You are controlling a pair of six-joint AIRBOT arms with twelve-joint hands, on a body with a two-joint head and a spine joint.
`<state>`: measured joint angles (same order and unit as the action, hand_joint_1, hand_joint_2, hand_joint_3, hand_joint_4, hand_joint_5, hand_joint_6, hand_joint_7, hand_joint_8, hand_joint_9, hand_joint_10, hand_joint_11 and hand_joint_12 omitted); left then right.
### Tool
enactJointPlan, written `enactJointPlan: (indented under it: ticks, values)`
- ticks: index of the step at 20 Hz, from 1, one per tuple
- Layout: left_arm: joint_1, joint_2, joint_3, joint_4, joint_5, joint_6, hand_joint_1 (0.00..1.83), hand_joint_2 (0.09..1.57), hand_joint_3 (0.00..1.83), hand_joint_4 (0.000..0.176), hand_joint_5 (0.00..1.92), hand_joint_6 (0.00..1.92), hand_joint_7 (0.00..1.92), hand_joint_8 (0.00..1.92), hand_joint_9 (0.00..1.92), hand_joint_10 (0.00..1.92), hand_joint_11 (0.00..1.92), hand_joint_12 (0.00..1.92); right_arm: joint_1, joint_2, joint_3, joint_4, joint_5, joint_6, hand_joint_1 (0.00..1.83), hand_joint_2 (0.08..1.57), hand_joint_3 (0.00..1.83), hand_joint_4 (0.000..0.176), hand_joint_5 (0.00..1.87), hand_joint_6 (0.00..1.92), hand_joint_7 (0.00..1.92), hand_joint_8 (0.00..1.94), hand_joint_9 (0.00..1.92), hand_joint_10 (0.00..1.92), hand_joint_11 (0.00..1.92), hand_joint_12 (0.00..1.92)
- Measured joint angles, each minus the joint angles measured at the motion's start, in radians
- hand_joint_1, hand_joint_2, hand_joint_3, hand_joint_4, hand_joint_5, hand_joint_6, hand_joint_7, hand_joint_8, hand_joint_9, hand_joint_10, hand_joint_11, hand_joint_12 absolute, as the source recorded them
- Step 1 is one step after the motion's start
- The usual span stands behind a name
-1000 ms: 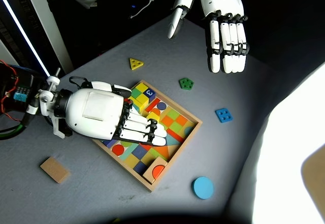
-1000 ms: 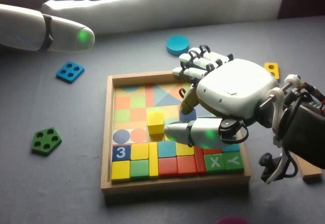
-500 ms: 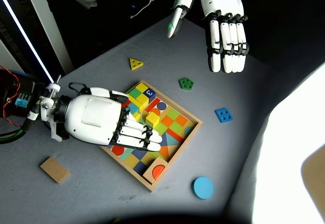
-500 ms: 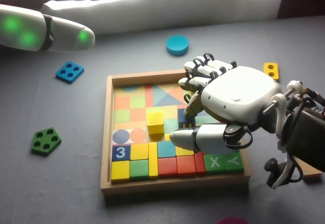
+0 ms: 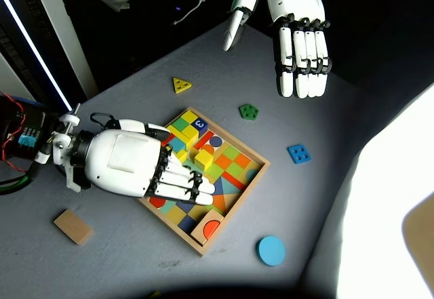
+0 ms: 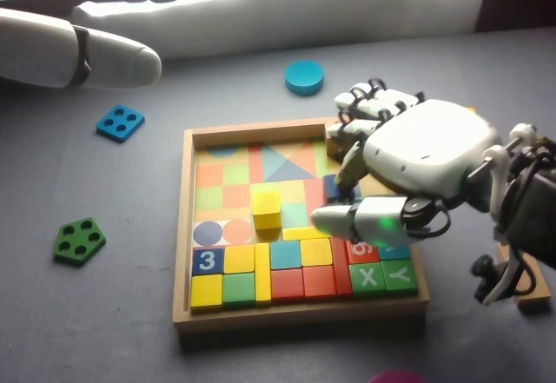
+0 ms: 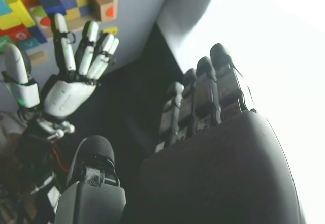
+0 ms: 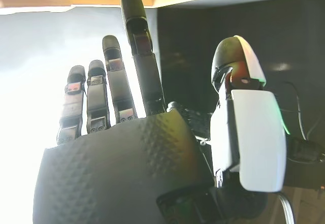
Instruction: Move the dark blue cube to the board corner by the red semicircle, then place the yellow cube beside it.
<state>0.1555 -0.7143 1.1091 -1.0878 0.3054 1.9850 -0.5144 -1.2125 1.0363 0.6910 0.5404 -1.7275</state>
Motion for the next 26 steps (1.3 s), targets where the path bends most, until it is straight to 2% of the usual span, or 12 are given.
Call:
enactJointPlan:
  ticks: [3, 5, 9, 10, 13, 14, 17, 21, 22, 26]
  values:
    - [0.0, 0.0, 0.0, 0.0, 0.0, 0.0, 0.0, 1.21, 0.0, 0.055, 0.06, 0.0, 0.06, 0.0, 0.07, 0.0, 0.0, 0.32, 0.0, 0.0, 0.039, -0.004, 0.002, 0.003, 0.0, 1.14, 0.0, 0.0, 0.89, 0.02, 0.32, 0.01, 0.01, 0.0, 0.0, 0.0]
    - [0.0, 0.0, 0.0, 0.0, 0.0, 0.0, 0.0, 1.21, 0.0, 0.049, 0.05, 0.0, 0.06, 0.0, 0.07, 0.0, 0.0, 0.3, 0.0, -0.001, 0.064, -0.006, 0.001, 0.016, 0.0, 1.15, 0.0, 0.0, 0.89, 0.02, 0.31, 0.01, 0.01, 0.0, 0.0, 0.0]
    - [0.0, 0.0, 0.0, 0.0, 0.001, 0.0, 0.0, 1.2, 0.0, 0.061, 0.07, 0.0, 0.07, 0.0, 0.08, 0.0, 0.0, 0.35, -0.002, -0.001, 0.119, -0.005, 0.003, 0.047, 0.0, 1.15, 0.0, 0.0, 0.9, 0.02, 0.27, 0.0, 0.03, 0.01, 0.0, 0.0]
    - [0.0, 0.0, 0.0, 0.0, 0.001, 0.0, 0.0, 1.2, 0.0, 0.058, 0.04, 0.0, 0.06, 0.0, 0.08, 0.0, 0.0, 0.35, -0.002, -0.001, 0.124, -0.005, 0.004, 0.048, 0.0, 1.15, 0.0, 0.0, 0.9, 0.02, 0.24, 0.0, 0.01, 0.0, 0.0, 0.0]
    - [0.0, 0.0, 0.0, 0.0, 0.001, 0.0, 0.0, 1.2, 0.0, 0.056, 0.04, 0.0, 0.05, 0.0, 0.07, 0.0, 0.0, 0.3, -0.01, -0.001, 0.126, -0.011, 0.01, 0.048, 0.0, 1.15, 0.0, 0.0, 0.88, 0.01, 0.24, 0.0, 0.0, 0.0, 0.0, 0.0]
    - [0.0, 0.0, 0.0, 0.0, 0.001, 0.0, 0.0, 1.2, 0.0, 0.053, 0.05, 0.0, 0.06, 0.0, 0.07, 0.0, 0.0, 0.34, -0.013, -0.001, 0.126, -0.012, 0.011, 0.048, 0.0, 1.15, 0.0, 0.0, 0.87, 0.0, 0.24, 0.0, 0.01, 0.0, 0.0, 0.0]
    - [0.0, 0.0, 0.0, 0.0, 0.002, 0.0, 0.0, 1.21, 0.0, 0.059, 0.04, 0.0, 0.07, 0.0, 0.08, 0.0, 0.0, 0.32, -0.013, 0.002, 0.126, -0.014, 0.009, 0.048, 0.0, 1.16, 0.0, 0.0, 0.88, 0.01, 0.29, 0.02, 0.0, 0.0, 0.0, 0.0]
    - [0.0, 0.0, 0.0, 0.001, 0.001, 0.0, 0.0, 1.2, 0.0, 0.059, 0.06, 0.0, 0.08, 0.0, 0.09, 0.0, 0.0, 0.32, 0.028, 0.014, 0.124, -0.001, -0.026, 0.051, 0.0, 1.15, 0.0, 0.0, 0.89, 0.01, 0.22, 0.0, 0.0, 0.0, 0.0, 0.0]
    - [0.0, 0.0, 0.0, 0.001, 0.002, 0.0, 0.0, 1.2, 0.0, 0.057, 0.08, 0.01, 0.1, 0.01, 0.1, 0.01, 0.0, 0.38, 0.043, 0.016, 0.122, 0.003, -0.027, 0.052, 0.0, 1.15, 0.0, 0.0, 0.89, 0.01, 0.21, 0.0, 0.0, 0.0, 0.0, 0.0]
    - [0.0, 0.0, 0.0, 0.0, 0.002, 0.0, 0.0, 1.19, 0.0, 0.063, 0.06, 0.0, 0.09, 0.0, 0.1, 0.0, 0.0, 0.42, 0.107, 0.024, 0.083, -0.004, -0.007, 0.055, 0.0, 1.15, 0.0, 0.0, 0.89, 0.01, 0.24, 0.01, 0.0, 0.0, 0.0, 0.0]
